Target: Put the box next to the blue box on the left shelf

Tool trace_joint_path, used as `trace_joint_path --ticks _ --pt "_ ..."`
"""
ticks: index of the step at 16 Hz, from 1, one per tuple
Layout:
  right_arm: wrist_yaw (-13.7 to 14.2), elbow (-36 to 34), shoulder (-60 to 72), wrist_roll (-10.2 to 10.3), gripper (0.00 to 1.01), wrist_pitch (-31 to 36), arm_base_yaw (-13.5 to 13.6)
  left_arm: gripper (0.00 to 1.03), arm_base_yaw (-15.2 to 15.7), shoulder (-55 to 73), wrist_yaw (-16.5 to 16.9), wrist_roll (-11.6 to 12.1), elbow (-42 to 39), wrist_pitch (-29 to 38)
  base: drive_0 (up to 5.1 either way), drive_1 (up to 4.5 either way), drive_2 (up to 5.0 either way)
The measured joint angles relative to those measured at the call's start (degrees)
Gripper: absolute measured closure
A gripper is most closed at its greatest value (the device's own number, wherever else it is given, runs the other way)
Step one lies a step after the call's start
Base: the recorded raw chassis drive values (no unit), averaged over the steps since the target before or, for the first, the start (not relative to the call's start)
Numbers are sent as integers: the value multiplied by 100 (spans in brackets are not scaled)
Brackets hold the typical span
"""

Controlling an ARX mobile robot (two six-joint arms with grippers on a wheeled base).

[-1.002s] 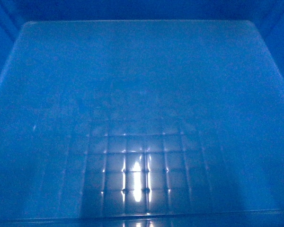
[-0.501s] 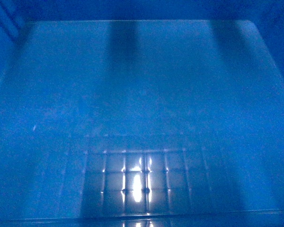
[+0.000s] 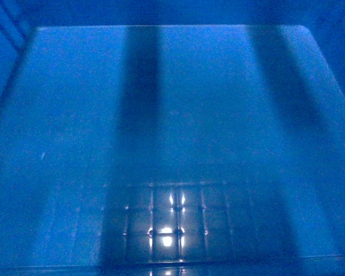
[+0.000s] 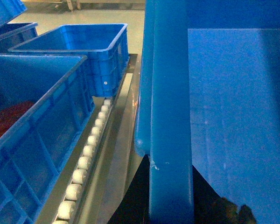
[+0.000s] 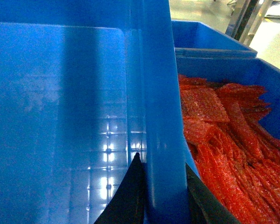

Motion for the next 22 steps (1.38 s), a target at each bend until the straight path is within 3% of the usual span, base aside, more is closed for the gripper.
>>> trace_joint_path --ticks 22 --pt "0 0 0 0 90 -2 0 94 0 0 0 0 0 -2 0 0 0"
